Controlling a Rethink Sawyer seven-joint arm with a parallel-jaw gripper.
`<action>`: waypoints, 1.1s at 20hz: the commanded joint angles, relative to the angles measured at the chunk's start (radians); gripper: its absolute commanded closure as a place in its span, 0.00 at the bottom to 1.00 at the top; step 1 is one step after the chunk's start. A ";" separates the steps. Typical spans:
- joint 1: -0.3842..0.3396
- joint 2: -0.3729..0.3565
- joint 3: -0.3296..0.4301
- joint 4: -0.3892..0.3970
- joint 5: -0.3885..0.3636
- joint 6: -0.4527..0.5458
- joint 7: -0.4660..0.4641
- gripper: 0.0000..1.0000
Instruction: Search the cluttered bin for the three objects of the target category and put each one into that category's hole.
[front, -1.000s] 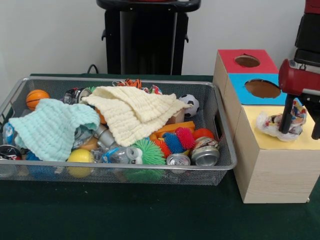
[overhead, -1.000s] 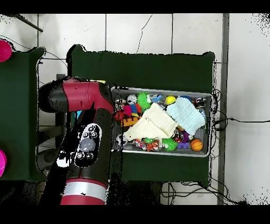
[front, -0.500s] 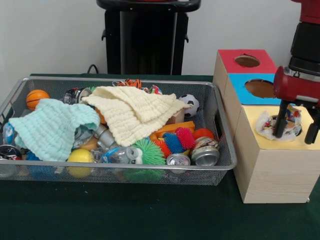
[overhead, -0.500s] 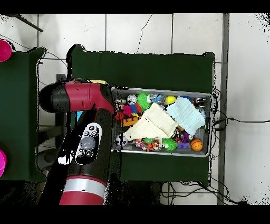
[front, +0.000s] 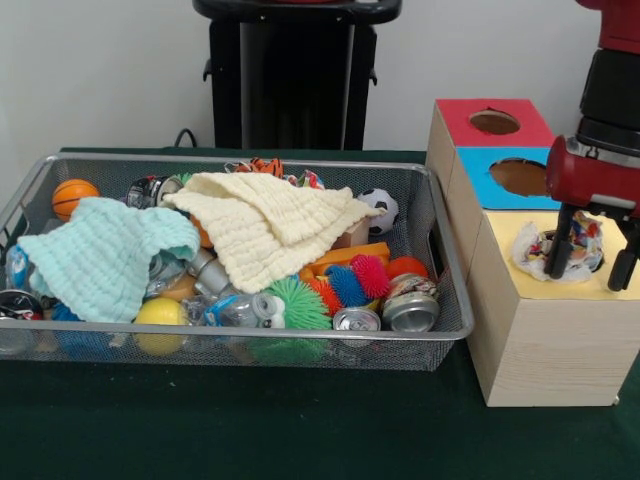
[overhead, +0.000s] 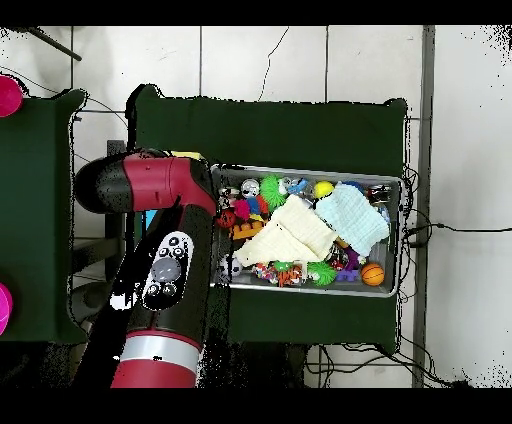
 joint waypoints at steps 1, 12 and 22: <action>0.003 0.060 0.054 0.062 0.018 0.031 0.193 0.00; 0.023 0.086 0.052 0.065 0.018 0.030 0.207 0.00; 0.015 0.094 0.066 0.053 0.017 0.043 0.182 0.00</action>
